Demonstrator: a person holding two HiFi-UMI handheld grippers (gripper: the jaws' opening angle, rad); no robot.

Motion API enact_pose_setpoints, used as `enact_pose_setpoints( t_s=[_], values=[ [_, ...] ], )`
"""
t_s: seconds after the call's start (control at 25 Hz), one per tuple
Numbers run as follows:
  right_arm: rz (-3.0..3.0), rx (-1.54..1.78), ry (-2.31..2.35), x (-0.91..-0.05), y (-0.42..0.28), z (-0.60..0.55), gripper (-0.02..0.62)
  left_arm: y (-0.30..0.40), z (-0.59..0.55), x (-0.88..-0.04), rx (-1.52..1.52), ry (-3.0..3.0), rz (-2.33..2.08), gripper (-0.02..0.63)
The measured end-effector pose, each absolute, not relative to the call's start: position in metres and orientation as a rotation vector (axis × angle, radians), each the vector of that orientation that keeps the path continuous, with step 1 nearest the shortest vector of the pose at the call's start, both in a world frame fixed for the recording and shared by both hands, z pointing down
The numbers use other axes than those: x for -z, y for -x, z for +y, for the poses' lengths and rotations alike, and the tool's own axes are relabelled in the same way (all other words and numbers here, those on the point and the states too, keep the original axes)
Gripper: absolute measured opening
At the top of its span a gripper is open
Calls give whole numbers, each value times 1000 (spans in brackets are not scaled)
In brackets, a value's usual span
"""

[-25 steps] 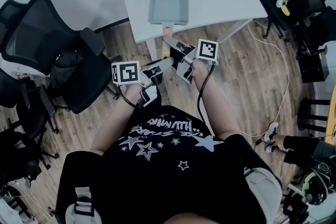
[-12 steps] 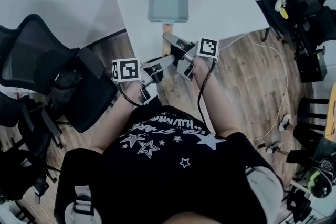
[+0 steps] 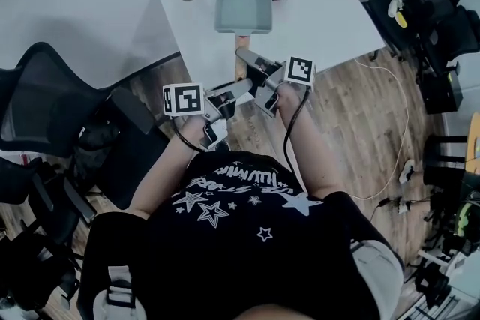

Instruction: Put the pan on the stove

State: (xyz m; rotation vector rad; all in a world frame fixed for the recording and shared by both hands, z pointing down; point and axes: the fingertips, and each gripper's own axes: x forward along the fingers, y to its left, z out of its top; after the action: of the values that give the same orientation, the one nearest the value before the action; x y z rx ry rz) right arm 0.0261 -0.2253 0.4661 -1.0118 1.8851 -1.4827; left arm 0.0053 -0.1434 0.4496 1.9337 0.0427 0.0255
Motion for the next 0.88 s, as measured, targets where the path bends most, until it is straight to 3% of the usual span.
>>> enact_pose_setpoints(
  t_s=[0.52, 0.88],
  values=[
    [1877, 1503, 1041, -475, -29, -241, 138, -6, -159, -456, -17, -1912, 55, 109],
    [1940, 1544, 958, -473, -59, -275, 138, -44, -192, -455, 26, -1925, -33, 110]
  ],
)
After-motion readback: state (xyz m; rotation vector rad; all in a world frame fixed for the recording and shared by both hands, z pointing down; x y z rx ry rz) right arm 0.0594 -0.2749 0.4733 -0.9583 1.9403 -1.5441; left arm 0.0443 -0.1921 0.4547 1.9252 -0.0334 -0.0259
